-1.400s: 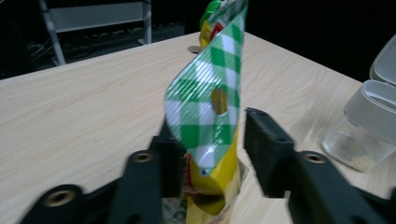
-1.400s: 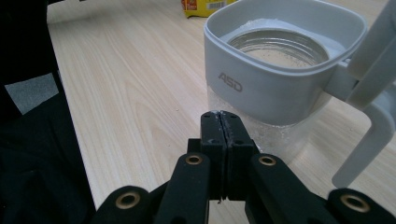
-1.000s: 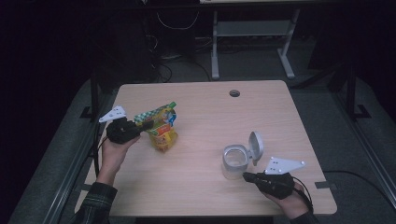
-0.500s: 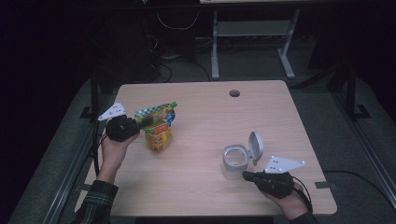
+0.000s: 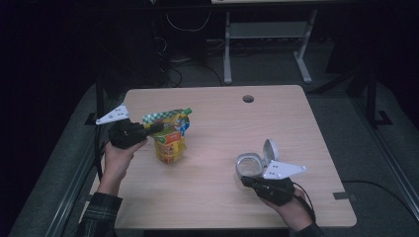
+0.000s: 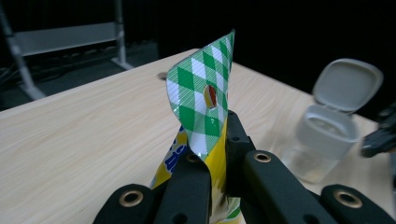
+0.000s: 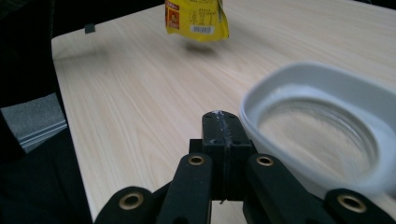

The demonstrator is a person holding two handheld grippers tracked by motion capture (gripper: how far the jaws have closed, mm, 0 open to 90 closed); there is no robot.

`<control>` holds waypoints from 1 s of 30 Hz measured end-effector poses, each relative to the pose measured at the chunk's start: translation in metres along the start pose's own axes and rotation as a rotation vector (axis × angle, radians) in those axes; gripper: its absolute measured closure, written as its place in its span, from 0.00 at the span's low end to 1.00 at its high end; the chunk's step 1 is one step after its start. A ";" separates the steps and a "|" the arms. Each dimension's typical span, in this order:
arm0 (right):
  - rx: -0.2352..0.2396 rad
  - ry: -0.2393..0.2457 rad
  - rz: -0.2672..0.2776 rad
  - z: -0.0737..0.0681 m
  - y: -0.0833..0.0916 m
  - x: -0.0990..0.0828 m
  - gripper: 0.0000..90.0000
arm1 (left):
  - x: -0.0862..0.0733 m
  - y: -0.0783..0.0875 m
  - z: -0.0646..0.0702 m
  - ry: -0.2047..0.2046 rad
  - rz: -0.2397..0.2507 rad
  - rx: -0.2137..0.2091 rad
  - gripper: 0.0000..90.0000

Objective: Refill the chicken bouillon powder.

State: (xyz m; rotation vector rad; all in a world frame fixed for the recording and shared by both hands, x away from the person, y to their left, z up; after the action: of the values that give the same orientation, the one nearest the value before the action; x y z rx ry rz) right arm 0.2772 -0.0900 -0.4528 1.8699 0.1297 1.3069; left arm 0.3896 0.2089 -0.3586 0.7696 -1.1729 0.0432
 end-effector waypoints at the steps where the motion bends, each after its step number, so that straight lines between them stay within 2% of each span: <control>1: -0.006 0.001 0.007 -0.001 -0.002 0.004 1.00 | 0.001 0.001 0.003 0.000 0.002 -0.010 1.00; 5: -0.040 -0.016 0.038 -0.003 -0.010 0.020 1.00 | 0.004 0.001 0.012 -0.014 0.000 -0.039 1.00; 11: -0.042 -0.031 0.049 -0.004 -0.025 0.040 1.00 | 0.006 -0.003 0.025 -0.024 -0.017 -0.104 1.00; 16: -0.048 -0.005 0.042 -0.005 -0.040 0.053 1.00 | 0.008 -0.003 0.033 -0.031 -0.014 -0.144 1.00; 19: -0.054 -0.010 0.023 -0.009 -0.047 0.057 1.00 | 0.009 -0.003 0.037 -0.037 -0.019 -0.154 1.00; 25: -0.056 -0.014 0.032 -0.011 -0.049 0.058 1.00 | 0.010 -0.003 0.041 -0.047 -0.019 -0.157 1.00; 30: -0.044 0.011 0.034 -0.014 -0.056 0.060 1.00 | 0.012 -0.001 0.042 -0.052 -0.015 -0.156 1.00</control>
State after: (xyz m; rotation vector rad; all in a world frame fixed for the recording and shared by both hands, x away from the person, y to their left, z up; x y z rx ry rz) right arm 0.3130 -0.0155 -0.4446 1.8356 0.0748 1.3332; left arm 0.3608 0.1801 -0.3425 0.6445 -1.2043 -0.0801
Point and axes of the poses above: each handheld gripper's, and its own axes: y roughly backward along the jaws, x roughly out of its top, z roughly to its right, the point moved 8 cm from there along -y, roughly forward along the jaws, and after that the axes turned 13 degrees about -z, right-handed, at the moved point
